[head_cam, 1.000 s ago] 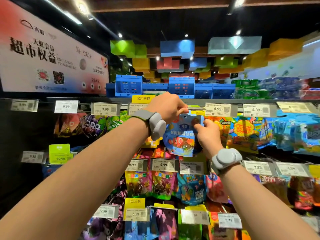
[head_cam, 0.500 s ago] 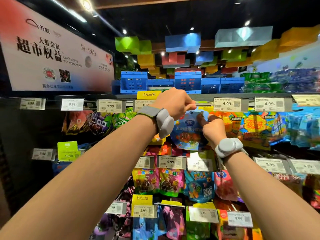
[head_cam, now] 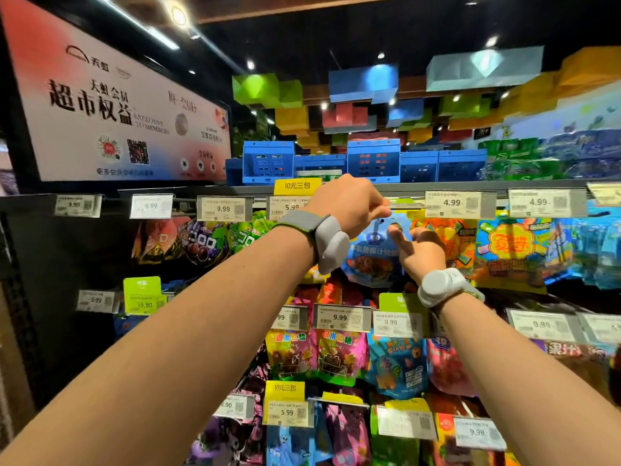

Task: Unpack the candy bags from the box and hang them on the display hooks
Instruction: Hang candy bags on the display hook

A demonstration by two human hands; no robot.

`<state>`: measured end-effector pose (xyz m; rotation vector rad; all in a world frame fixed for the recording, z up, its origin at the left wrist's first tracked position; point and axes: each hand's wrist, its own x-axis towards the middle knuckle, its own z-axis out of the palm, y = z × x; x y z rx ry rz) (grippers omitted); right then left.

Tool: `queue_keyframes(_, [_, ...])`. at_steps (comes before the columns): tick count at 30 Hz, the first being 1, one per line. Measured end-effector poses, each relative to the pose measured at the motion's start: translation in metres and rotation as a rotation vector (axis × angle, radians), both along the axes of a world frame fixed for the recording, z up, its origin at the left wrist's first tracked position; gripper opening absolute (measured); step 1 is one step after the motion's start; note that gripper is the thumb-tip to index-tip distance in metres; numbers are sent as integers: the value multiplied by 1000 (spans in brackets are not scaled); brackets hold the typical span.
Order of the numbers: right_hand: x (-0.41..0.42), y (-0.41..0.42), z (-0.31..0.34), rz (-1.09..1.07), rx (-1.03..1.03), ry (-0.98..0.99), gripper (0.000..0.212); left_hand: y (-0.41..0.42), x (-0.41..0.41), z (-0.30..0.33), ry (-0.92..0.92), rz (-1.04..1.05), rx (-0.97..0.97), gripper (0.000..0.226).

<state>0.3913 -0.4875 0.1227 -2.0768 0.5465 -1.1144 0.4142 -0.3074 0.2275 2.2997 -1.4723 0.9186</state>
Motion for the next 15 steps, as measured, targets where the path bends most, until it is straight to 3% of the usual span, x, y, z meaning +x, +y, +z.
queue_keyframes(10, [-22,15,-1,-40,-49,18,27,3,-4,-10,-108,71,21,40])
queue_keyframes(15, [-44,27,-8,-60,-76,-17,20,12,-7,-26,-117,50,123,46])
